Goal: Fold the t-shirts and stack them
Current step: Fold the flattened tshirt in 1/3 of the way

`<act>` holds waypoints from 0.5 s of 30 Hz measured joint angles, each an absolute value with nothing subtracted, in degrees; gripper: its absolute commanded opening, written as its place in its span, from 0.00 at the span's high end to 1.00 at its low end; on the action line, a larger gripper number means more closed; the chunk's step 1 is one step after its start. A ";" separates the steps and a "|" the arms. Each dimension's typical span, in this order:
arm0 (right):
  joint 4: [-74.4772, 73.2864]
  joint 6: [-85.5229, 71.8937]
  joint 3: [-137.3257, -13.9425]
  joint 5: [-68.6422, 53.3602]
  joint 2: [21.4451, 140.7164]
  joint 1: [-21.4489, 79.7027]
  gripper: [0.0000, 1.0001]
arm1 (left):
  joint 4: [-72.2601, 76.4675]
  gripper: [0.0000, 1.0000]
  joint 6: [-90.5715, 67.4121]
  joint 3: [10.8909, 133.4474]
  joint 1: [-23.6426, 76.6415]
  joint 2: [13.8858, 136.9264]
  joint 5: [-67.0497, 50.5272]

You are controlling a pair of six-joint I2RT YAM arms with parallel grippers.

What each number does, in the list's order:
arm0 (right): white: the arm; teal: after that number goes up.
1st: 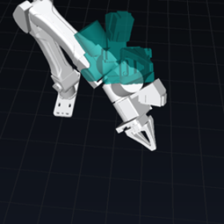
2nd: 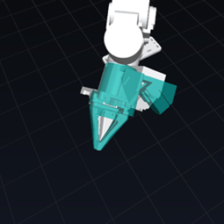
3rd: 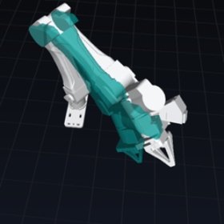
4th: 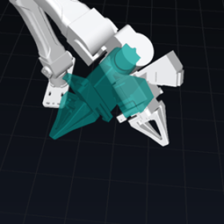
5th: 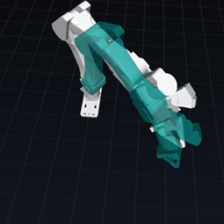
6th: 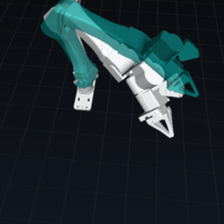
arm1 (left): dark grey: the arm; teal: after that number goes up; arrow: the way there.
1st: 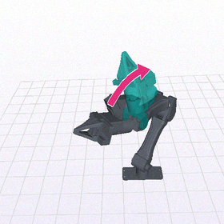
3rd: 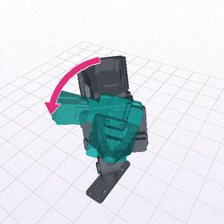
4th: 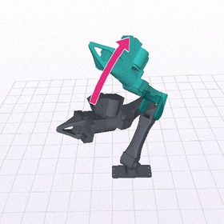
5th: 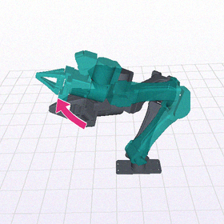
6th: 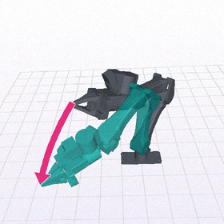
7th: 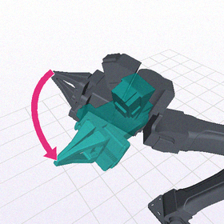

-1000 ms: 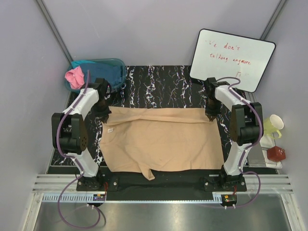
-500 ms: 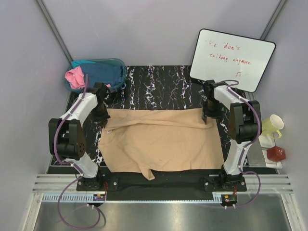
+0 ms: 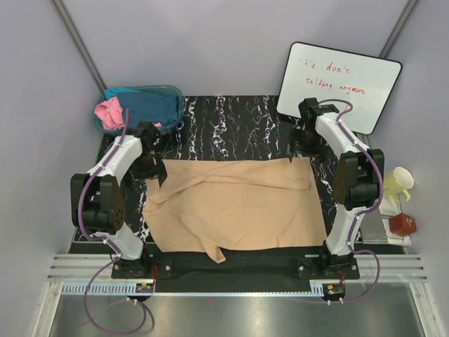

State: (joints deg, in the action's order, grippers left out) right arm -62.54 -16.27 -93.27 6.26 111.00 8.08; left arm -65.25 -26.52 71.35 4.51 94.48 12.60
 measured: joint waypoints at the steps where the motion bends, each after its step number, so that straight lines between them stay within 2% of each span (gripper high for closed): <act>1: -62.52 -16.27 -93.43 6.00 111.00 8.08 0.00 | -65.49 0.02 -26.44 71.59 4.69 94.21 12.93; 2: -62.46 -16.25 -93.45 5.72 111.02 8.08 0.00 | -65.73 0.03 -26.33 72.07 4.99 93.86 13.32; 4: -62.50 -16.25 -93.47 4.86 111.35 8.08 0.00 | -65.71 0.14 -25.71 73.60 5.85 93.19 13.41; 5: -62.43 -16.25 -93.47 4.54 111.66 8.08 0.00 | -65.39 0.28 -25.39 74.56 6.37 93.03 13.21; 6: -62.43 -16.25 -93.47 4.10 112.09 8.08 0.00 | -65.10 0.54 -25.12 75.46 6.85 93.06 12.99; 7: -62.41 -16.25 -93.51 3.55 112.53 8.08 0.00 | -64.42 1.00 -24.60 76.51 7.51 93.34 12.64; 15: -61.65 -16.12 -93.58 1.72 114.91 8.08 0.00 | -60.18 1.00 -21.37 88.97 15.57 107.50 8.49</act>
State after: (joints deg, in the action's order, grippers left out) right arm -61.65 -16.12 -93.58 1.72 114.91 8.08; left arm -60.18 -21.37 88.97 15.57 107.50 8.49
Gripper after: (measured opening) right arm 0.994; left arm 0.005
